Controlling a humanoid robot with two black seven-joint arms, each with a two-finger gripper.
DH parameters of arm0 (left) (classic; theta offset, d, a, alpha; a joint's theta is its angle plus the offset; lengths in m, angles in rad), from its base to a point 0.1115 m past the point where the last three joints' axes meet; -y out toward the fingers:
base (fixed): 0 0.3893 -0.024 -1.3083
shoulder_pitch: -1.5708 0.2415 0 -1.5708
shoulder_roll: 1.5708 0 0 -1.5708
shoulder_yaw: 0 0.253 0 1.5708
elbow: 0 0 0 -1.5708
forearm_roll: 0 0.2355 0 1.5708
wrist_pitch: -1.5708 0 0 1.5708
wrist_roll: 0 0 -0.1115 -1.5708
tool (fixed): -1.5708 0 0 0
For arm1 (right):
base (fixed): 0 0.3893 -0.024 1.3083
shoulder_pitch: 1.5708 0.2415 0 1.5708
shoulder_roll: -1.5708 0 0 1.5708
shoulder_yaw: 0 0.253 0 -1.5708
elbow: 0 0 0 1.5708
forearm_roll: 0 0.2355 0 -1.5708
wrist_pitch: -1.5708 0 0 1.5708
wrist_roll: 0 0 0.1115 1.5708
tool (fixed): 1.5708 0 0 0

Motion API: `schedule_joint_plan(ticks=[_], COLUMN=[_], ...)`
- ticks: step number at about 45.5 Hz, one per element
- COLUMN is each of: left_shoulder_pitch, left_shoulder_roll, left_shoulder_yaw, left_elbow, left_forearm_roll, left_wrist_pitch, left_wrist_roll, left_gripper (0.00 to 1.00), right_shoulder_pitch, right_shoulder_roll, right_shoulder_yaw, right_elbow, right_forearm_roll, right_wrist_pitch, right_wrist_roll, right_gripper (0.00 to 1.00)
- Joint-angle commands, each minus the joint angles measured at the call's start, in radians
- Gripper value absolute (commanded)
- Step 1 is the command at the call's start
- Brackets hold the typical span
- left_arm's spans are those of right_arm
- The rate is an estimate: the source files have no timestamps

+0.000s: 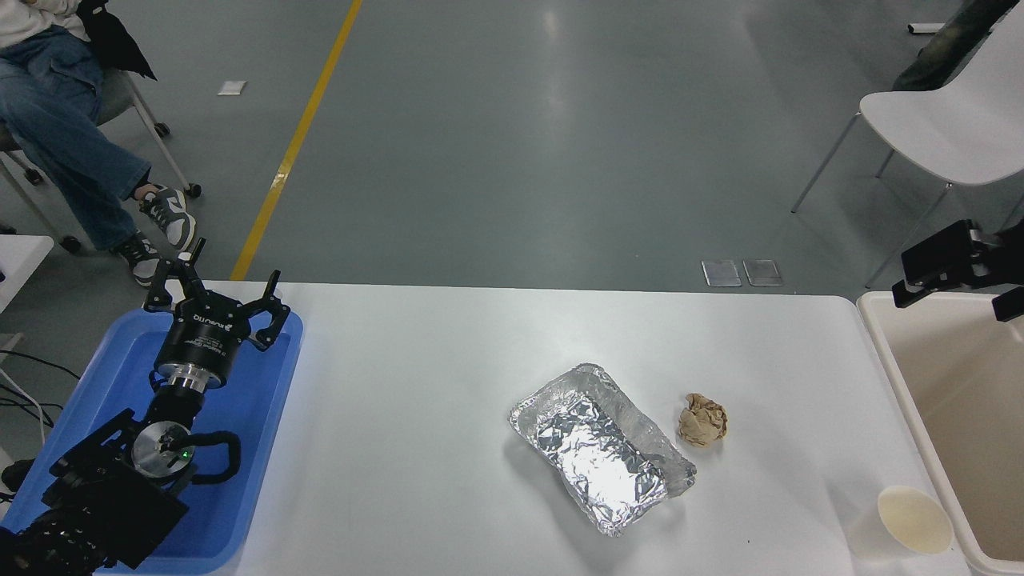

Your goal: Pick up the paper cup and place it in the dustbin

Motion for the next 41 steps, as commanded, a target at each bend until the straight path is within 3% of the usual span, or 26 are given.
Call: schedule_joint_plan(ticks=[1,17,30,41], left_shoulder_pitch=[0.000,0.000,0.000,0.000], left_shoulder_roll=[-0.001,-0.001,0.001,0.001], left_shoulder_yaw=[0.000,0.000,-0.002,0.000], left_elbow=[0.000,0.000,-0.001,0.000], left_forearm_roll=[0.000,0.000,0.000,0.000], left_wrist_pitch=[-0.002,0.000,0.000,0.000], left_wrist_roll=[0.000,0.000,0.000,0.000], left_gripper=[1.00,1.00,1.00,1.00], right_shoulder_pitch=[-0.045,-0.418,-0.840,-1.033], right_shoulder_roll=[-0.077,-0.309,-0.309,-0.289], right_shoulder_yaw=[-0.006,0.125,0.373,0.493], right_elbow=[0.017,-0.027,-0.157,-0.243], right_forearm_roll=[-0.097,-0.361,-0.364,-0.364], right_wrist_pitch=[0.003,0.003,-0.220,-0.290], right_wrist_roll=[-0.002,0.000,0.000,0.000], right_gripper=[1.00,1.00,1.00,1.00])
